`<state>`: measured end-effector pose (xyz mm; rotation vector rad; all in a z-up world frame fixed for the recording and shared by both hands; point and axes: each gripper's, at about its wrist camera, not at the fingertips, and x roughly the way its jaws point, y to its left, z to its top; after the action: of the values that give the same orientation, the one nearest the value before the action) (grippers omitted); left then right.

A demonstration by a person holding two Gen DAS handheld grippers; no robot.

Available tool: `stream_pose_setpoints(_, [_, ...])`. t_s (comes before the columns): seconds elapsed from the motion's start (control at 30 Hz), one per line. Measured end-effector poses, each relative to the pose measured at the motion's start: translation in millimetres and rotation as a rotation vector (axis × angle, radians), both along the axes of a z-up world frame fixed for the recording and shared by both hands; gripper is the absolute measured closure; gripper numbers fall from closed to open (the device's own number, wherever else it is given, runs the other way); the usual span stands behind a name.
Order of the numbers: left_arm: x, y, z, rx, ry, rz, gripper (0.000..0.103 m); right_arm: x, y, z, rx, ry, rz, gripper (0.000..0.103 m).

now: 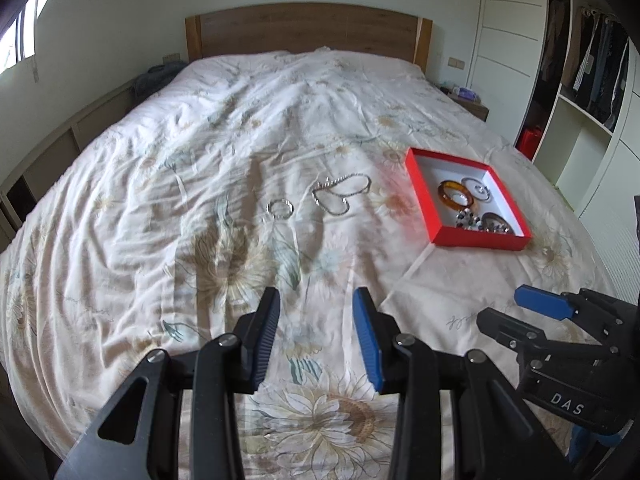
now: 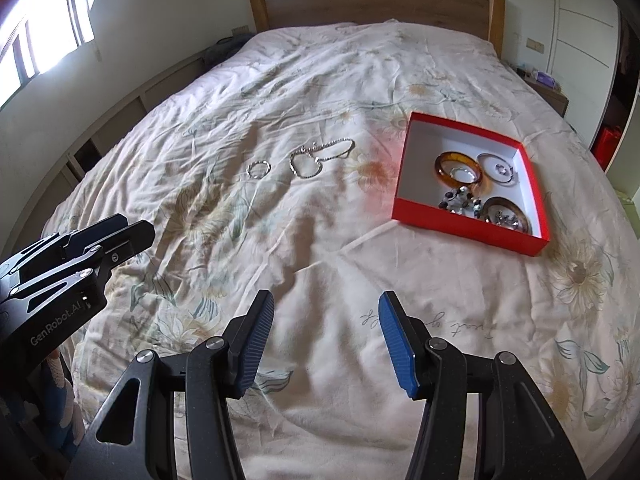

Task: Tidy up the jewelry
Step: 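Move both open tools toward the silver ring and chain necklace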

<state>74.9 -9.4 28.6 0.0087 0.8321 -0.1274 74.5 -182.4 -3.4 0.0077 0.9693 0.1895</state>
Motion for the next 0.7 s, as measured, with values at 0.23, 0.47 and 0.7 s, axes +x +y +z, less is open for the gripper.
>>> stream_pose_setpoints(0.23, [19.7,12.8,-30.8,0.001,0.081,0.037,0.067,20.8,5.5,-23.1,0.006,0.054,0.027,0.049])
stream_pose_setpoints(0.47, [58.1,35.3,-59.3,-0.021,0.146,0.08,0.067,56.8,18.2,-48.1,0.009,0.11,0.089,0.049])
stream_pose_setpoints(0.7, [121.4,55.8,-76.0,-0.085,0.175,0.103,0.067,116.4,33.6,-57.7,0.031,0.11,0.143,0.049])
